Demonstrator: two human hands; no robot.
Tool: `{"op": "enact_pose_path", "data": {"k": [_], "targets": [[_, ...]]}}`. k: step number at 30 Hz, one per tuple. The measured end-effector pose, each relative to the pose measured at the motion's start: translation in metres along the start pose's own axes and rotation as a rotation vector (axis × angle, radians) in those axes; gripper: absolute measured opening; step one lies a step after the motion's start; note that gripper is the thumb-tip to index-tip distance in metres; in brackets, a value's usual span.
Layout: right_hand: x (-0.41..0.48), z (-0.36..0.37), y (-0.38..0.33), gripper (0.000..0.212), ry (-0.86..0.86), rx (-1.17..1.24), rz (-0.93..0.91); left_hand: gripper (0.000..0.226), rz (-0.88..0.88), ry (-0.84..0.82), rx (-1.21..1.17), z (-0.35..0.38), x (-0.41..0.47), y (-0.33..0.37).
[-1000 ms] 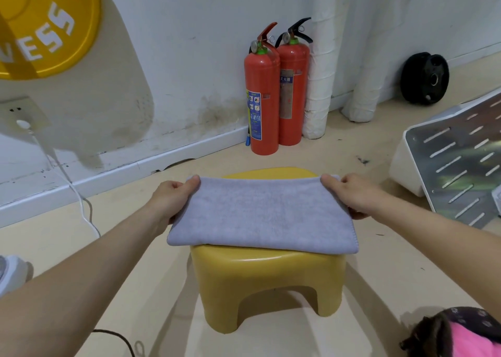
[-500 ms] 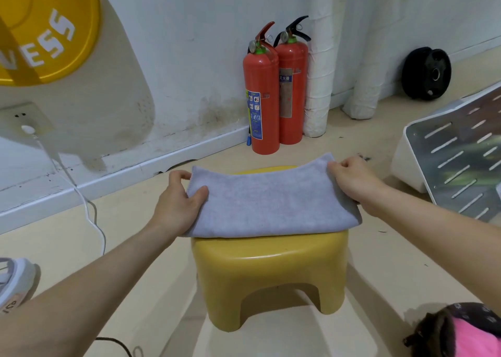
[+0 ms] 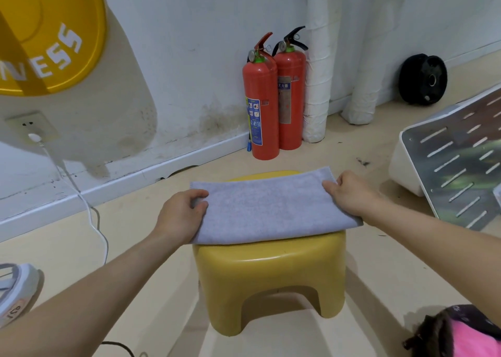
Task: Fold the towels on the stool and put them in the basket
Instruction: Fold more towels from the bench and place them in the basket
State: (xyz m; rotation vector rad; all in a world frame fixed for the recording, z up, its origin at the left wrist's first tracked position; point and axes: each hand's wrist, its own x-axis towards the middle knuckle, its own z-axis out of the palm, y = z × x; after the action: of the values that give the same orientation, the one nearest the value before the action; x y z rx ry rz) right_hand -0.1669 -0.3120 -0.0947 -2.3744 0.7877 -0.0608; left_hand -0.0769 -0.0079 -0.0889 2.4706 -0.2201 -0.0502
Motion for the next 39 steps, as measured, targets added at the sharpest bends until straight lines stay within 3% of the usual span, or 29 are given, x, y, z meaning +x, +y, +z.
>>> {"op": "enact_pose_path", "data": {"k": [3,5,7,9,12,15,19,23,32,39], "targets": [[-0.002,-0.020,-0.011,0.030,-0.203,0.379,0.205,0.027,-0.220,-0.143,-0.444,-0.014,0.002,0.018],[-0.005,-0.028,-0.016,0.024,-0.271,0.441,0.201,0.039,-0.281,-0.357,-0.724,-0.031,0.003,0.029],[-0.008,-0.030,-0.021,0.011,-0.217,0.356,0.088,0.061,-0.191,-0.528,-0.775,-0.042,0.001,0.033],[-0.012,-0.027,-0.026,0.010,-0.095,0.177,-0.058,0.061,0.009,-0.507,-0.495,-0.044,-0.004,0.037],[-0.020,-0.027,-0.039,0.014,0.024,0.025,-0.189,0.035,0.353,-0.152,0.014,-0.033,-0.008,0.044],[-0.034,-0.036,-0.059,0.016,0.026,0.128,-0.292,0.014,0.686,0.009,0.143,-0.030,-0.005,0.057],[-0.061,-0.046,-0.088,0.017,-0.185,0.346,-0.425,0.028,0.997,0.106,0.224,-0.034,-0.013,0.086],[-0.073,-0.048,-0.098,0.014,-0.332,0.462,-0.451,0.031,1.076,0.153,0.284,-0.033,-0.024,0.102],[-0.073,-0.053,-0.099,0.013,-0.341,0.567,-0.423,0.037,1.117,0.256,0.572,-0.035,-0.030,0.101],[-0.073,-0.054,-0.098,0.013,-0.374,0.582,-0.446,0.040,1.078,0.284,0.574,-0.036,-0.027,0.102]]}}
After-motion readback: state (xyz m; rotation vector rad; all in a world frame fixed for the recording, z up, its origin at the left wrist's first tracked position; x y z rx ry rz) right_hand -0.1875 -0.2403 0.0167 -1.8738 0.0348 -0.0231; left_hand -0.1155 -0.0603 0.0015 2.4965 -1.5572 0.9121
